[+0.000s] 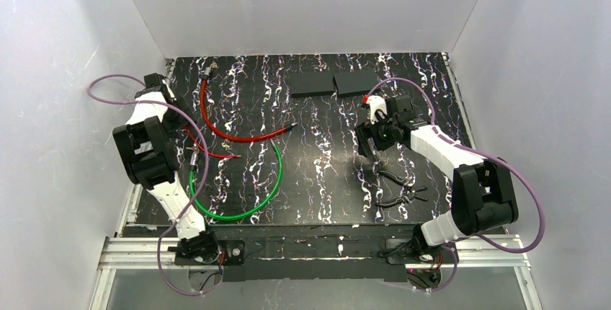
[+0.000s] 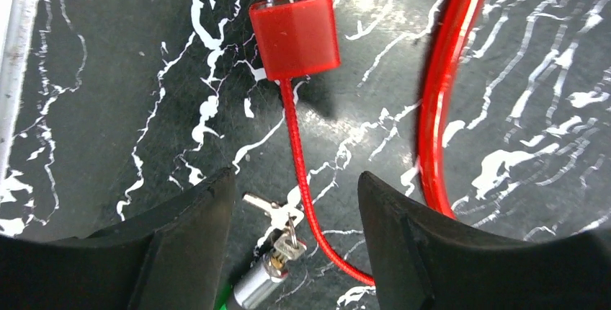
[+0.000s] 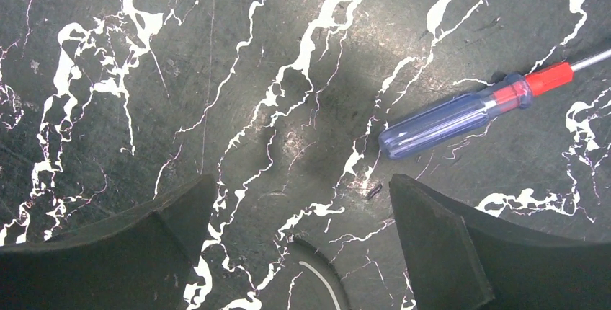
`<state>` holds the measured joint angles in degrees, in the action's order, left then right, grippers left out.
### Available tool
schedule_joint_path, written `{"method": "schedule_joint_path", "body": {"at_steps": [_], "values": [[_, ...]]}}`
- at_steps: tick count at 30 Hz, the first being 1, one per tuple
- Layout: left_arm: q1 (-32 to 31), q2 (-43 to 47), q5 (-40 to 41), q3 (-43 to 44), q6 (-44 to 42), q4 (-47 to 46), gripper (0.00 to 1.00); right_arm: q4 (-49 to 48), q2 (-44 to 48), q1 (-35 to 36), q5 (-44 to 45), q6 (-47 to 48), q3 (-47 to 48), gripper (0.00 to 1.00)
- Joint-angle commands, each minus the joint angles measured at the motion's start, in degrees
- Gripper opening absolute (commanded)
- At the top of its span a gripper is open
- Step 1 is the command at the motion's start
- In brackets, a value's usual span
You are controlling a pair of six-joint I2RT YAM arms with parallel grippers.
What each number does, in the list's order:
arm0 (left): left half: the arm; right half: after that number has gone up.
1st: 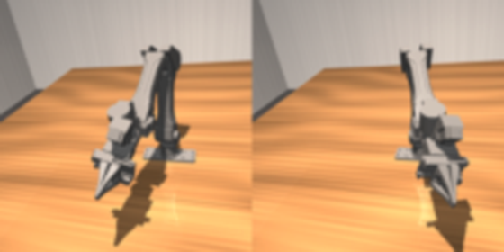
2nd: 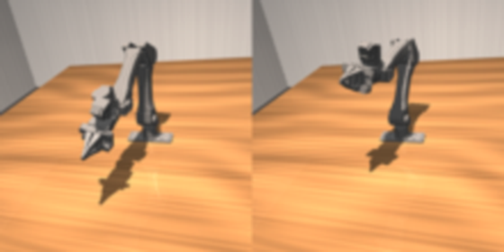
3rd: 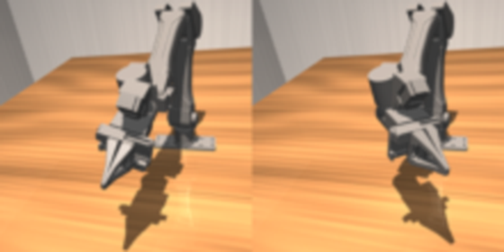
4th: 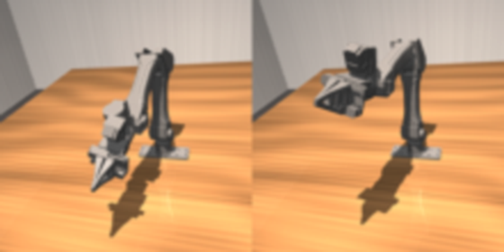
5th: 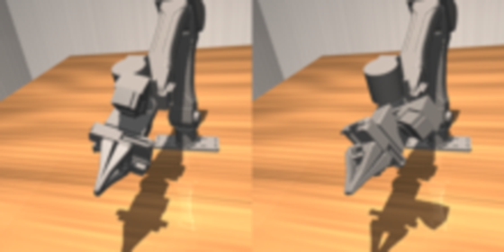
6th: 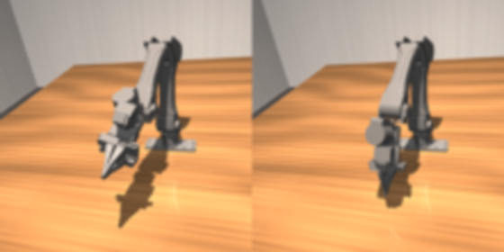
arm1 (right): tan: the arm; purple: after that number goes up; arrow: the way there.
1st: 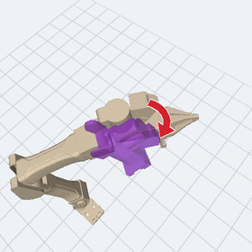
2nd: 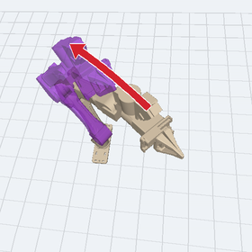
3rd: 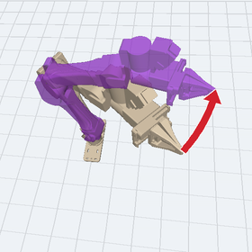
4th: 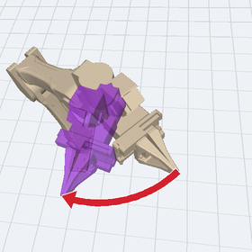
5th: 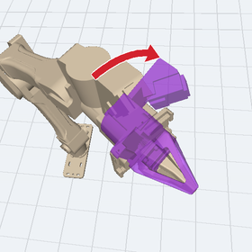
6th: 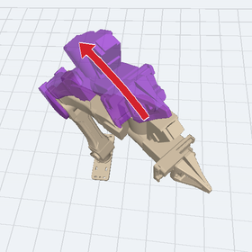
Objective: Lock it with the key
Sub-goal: Pick up the lock from the center of the board.
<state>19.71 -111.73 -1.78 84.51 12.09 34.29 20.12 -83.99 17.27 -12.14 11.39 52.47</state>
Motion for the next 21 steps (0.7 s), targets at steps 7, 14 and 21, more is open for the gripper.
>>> {"method": "schedule_joint_path", "body": {"at_steps": [7, 14, 21], "values": [[-0.5, -5.4, 5.2, 2.6, 1.1, -1.4, 0.37, 0.6, 0.5, -0.5, -0.7, -0.2, 2.6, 1.0], [-0.5, -6.9, 4.5, 2.6, 1.9, -1.3, 0.22, 0.7, -0.1, -0.7, -0.8, -0.4, 2.8, 1.0], [-0.4, -9.6, -0.2, 6.8, 5.6, 2.5, 0.06, 0.7, 0.2, -0.9, -1.0, -0.5, 2.6, 1.0]]}}
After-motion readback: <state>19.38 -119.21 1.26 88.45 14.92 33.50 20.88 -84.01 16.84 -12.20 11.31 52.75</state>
